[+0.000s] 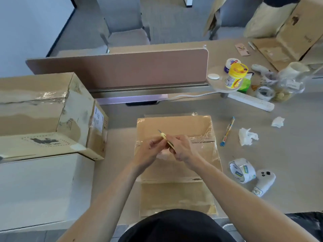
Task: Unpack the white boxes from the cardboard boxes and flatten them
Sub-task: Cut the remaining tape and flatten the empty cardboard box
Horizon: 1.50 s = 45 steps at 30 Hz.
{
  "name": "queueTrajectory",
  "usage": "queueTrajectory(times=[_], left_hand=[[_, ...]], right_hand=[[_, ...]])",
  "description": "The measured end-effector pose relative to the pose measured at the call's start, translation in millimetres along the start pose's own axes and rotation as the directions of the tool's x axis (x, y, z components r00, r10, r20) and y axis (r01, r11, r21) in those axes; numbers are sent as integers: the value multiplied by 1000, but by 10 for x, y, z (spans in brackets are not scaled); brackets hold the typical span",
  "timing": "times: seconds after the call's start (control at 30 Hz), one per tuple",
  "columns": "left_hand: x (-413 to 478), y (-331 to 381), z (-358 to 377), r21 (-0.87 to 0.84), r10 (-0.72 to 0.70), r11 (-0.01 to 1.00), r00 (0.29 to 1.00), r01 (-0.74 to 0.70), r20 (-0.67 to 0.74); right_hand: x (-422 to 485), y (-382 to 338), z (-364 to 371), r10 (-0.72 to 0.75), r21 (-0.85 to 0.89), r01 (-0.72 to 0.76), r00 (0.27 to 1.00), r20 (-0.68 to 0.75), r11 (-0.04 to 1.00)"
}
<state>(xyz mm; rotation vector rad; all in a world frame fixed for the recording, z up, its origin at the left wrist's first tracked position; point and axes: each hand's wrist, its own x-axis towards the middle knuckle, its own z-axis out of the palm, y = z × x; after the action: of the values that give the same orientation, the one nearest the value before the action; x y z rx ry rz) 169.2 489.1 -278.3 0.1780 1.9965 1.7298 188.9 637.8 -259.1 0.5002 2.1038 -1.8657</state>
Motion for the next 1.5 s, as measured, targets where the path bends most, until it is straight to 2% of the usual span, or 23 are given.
queueTrajectory(times=[0.1, 0.23, 0.37, 0.53, 0.6, 0.7, 0.8, 0.87, 0.97, 1.07, 1.17, 1.5], left_hand=[[-103, -87, -158, -186, 16, 982, 996, -33, -93], [-172, -182, -311, -317, 6, 947, 989, -53, -146], [-167, -274, -442, -398, -23, 917, 988, -41, -154], [-126, -310, -592, -419, -37, 906, 978, -53, -204], [-100, -325, -683, -443, -78, 895, 964, -45, -255], [-74, -402, -844, -375, -160, 927, 909, 4, -384], [-76, -527, -974, -271, -189, 961, 857, 60, -480], [-91, -575, -1018, -202, -192, 974, 844, 101, -500], [-119, -614, -1019, -115, -188, 982, 866, 152, -462], [-132, -664, -1005, -11, -164, 985, 896, 175, -414], [-121, -684, -999, 34, -162, 981, 909, 190, -385], [34, -681, -992, 150, -99, 977, 946, 151, -308]], right_hand=[[46, -85, 243, 27, 15, -28, 999, 47, 999], [89, -156, 499, 50, -28, -48, 995, 80, 998], [146, -201, 645, 51, -64, -44, 993, 104, 997], [223, -244, 701, 74, -74, -65, 989, 131, 995], [287, -212, 672, 35, -135, -23, 996, 86, 991], [422, -36, 594, -173, -455, 131, 983, -53, 881], [452, 138, 557, -334, -620, 236, 942, -44, 748], [460, 260, 560, -326, -717, 246, 945, 28, 652], [441, 453, 607, -330, -836, 278, 936, 124, 473], [447, 585, 646, -330, -892, 258, 934, 134, 371], [462, 600, 658, -325, -914, 241, 936, 131, 325], [445, 625, 672, -357, -917, 227, 929, 102, 328]])
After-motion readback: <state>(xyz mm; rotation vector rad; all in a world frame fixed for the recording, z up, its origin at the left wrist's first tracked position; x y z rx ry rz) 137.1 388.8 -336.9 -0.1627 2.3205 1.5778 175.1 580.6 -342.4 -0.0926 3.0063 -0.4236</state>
